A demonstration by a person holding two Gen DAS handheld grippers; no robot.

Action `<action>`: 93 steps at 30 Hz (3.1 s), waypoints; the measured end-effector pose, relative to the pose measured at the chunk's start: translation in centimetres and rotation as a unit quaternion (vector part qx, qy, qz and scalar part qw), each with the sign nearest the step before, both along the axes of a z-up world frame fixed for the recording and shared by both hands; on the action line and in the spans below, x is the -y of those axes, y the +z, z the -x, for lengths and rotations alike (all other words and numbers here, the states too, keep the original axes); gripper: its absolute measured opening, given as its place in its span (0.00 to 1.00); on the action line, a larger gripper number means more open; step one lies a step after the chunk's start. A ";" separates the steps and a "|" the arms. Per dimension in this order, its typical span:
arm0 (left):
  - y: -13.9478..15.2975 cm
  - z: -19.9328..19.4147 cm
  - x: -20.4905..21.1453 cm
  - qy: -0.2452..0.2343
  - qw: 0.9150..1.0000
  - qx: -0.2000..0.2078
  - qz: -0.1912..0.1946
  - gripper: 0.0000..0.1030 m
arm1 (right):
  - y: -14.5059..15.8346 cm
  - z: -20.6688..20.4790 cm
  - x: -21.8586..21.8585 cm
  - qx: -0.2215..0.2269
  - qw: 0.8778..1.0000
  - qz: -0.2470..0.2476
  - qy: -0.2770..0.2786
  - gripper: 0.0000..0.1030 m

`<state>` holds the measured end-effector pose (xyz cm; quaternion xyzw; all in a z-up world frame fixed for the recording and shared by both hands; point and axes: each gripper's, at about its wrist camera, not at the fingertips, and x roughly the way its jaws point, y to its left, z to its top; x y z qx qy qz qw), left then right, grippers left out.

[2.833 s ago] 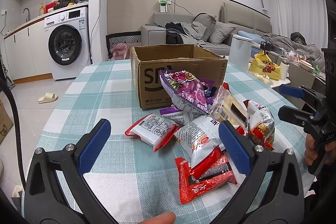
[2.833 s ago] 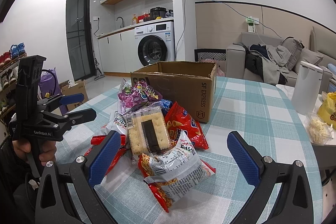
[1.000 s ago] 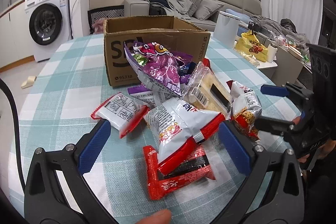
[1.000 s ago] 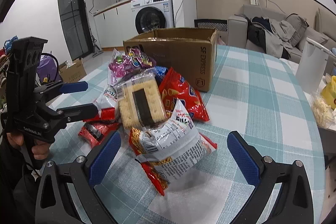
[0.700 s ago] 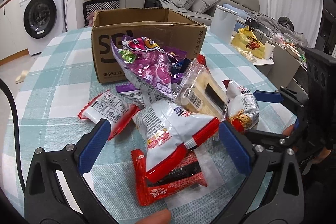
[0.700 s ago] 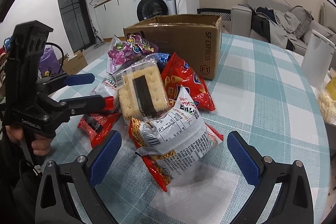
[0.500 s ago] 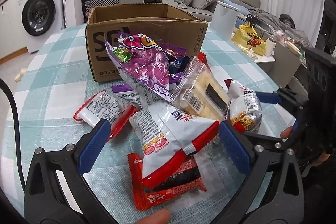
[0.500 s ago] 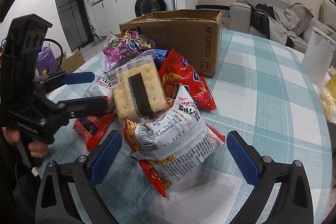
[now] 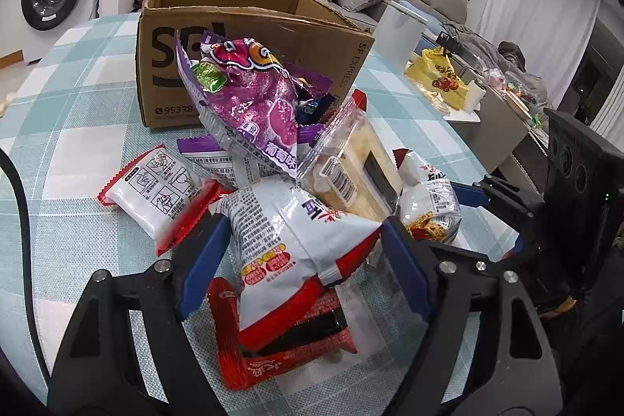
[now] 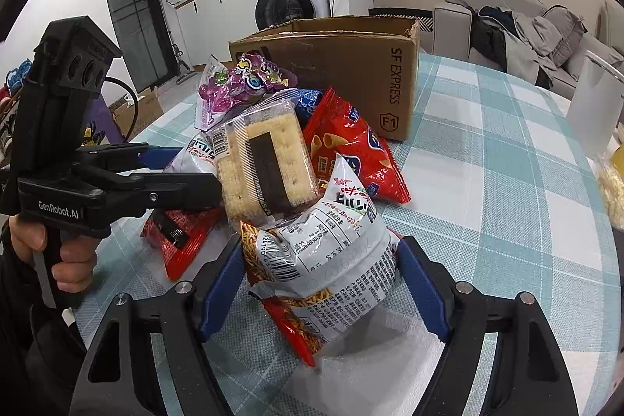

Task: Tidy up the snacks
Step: 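Close the left gripper on a white-red chip bag while the right gripper grasps a white chip bag, then lift the white chip bags off the pile with both grippers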

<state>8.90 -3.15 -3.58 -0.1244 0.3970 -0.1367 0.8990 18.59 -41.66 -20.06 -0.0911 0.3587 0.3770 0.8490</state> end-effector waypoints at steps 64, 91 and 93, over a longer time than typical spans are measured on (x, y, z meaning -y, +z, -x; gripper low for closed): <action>2.6 5.7 -2.7 0.010 0.999 0.026 -0.020 0.64 | 1.7 1.4 1.8 0.006 0.997 -0.073 0.020 0.64; -2.1 -1.6 -3.3 0.026 0.991 -0.095 0.092 0.63 | 1.2 0.8 1.6 -0.006 0.997 -0.074 0.021 0.64; -2.1 -1.7 -2.9 0.025 0.992 -0.084 0.091 0.50 | 1.1 0.7 1.6 -0.007 0.997 -0.074 0.021 0.64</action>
